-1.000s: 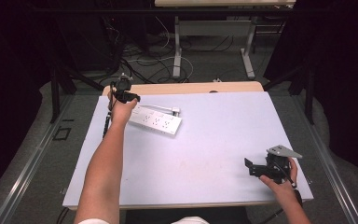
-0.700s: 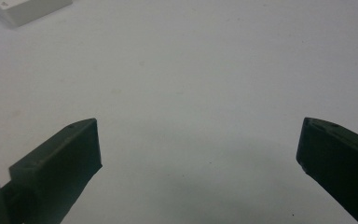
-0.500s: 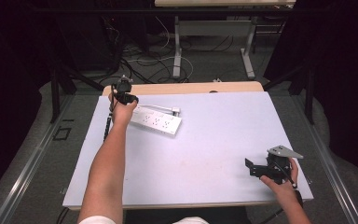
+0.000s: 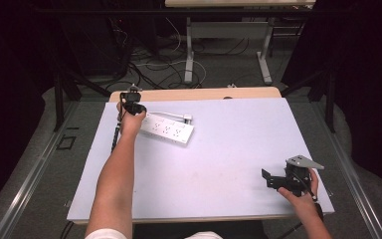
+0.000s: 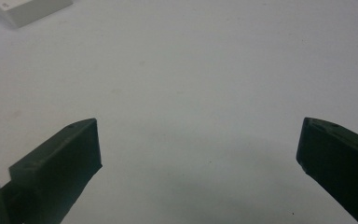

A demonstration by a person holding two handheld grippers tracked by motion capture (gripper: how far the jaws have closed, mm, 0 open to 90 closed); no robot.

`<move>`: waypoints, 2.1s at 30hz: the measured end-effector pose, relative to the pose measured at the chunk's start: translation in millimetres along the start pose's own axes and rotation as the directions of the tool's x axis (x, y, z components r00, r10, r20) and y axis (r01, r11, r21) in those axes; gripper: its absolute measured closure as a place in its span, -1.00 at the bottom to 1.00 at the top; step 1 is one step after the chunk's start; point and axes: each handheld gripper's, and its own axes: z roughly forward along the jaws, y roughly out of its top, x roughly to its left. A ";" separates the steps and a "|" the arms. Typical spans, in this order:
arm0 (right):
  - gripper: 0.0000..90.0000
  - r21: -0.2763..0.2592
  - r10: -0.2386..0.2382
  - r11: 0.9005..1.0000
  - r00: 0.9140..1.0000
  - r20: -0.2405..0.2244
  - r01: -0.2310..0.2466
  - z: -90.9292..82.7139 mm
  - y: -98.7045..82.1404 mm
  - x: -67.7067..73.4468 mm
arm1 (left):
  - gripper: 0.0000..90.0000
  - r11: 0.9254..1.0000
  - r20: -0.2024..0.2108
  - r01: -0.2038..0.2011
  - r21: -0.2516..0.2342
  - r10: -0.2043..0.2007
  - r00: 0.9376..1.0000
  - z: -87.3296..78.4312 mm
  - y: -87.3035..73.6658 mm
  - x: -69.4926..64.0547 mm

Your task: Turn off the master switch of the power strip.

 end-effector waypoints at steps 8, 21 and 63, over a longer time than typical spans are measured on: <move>-1.00 -0.007 -0.001 1.000 1.000 0.004 0.001 -0.1 -0.2 0.4 | 1.00 1.000 -0.009 -0.012 0.015 0.012 1.000 10.2 -2.1 -4.0; -1.00 0.000 0.000 1.000 1.000 -0.007 0.000 -0.5 -0.6 0.6 | 1.00 1.000 -0.022 -0.015 0.022 0.015 1.000 17.9 -3.4 -6.7; -1.00 -0.009 -0.005 1.000 1.000 -0.010 0.005 -3.0 -0.2 0.8 | 1.00 0.999 -0.007 0.049 -0.009 -0.049 0.999 17.7 -6.3 -2.9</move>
